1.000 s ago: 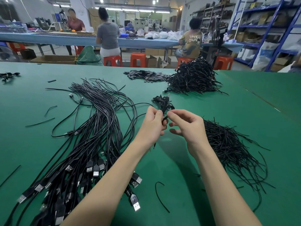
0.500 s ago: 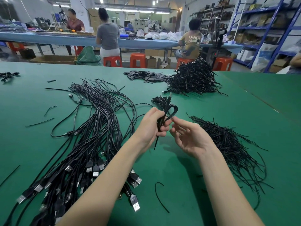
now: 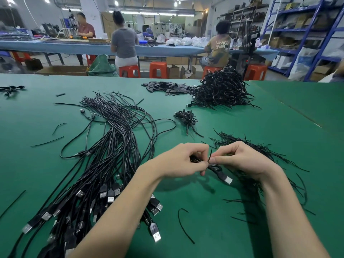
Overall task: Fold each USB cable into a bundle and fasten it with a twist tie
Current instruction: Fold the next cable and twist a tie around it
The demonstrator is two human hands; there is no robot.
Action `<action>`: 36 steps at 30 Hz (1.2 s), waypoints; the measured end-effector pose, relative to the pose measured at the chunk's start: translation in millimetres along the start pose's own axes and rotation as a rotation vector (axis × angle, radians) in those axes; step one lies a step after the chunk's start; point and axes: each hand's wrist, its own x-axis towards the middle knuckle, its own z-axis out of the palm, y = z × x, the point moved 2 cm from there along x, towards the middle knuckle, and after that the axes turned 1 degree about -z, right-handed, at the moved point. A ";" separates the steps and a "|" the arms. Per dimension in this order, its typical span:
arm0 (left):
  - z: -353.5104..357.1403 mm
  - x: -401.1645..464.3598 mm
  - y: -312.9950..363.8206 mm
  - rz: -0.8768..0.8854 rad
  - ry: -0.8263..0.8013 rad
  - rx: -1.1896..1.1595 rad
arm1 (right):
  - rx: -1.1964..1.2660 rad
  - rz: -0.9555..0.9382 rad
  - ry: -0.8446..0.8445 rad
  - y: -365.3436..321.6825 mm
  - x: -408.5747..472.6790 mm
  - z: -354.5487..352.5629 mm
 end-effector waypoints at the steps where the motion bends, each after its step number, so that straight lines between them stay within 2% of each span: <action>1: 3.1 1.6 -1.1 0.016 0.046 0.031 | -0.096 0.000 0.036 -5.6 0.8 -1.6; 3: 9.4 5.5 -3.5 0.042 0.212 0.079 | -0.284 -0.021 0.148 -15.1 6.1 -2.3; 5: 14.3 9.3 -5.6 0.026 0.417 0.076 | -0.444 -0.085 0.341 -24.1 12.6 5.1; 7: 13.3 11.6 -7.4 -0.038 0.605 0.030 | -0.481 -0.186 0.512 -30.5 18.0 18.5; 9: 8.5 12.1 -11.9 -0.143 0.716 -0.080 | -0.407 -0.286 0.597 -33.1 21.2 31.2; 13: 4.0 13.0 -13.5 -0.230 0.767 -0.302 | -0.139 -0.341 0.601 -35.1 23.0 38.5; 16: 2.2 13.9 -10.8 -0.214 0.807 -0.337 | -0.013 -0.343 0.587 -35.2 21.0 36.6; 18: 2.6 13.6 -10.9 -0.183 0.834 -0.268 | -0.012 -0.348 0.569 -35.6 18.2 34.8; 21: 2.7 10.1 -10.3 -0.066 0.888 -0.080 | -0.079 -0.338 0.541 -37.0 16.4 30.9; 23: 2.2 8.6 -12.5 0.011 0.890 0.034 | -0.213 -0.318 0.525 -38.2 16.1 29.5; 28: 4.8 6.3 -15.5 0.088 0.869 0.199 | -0.391 -0.256 0.546 -41.8 17.4 30.4; 36: 11.8 9.3 -13.2 0.036 0.795 0.381 | -0.650 -0.286 0.634 -38.3 23.2 37.3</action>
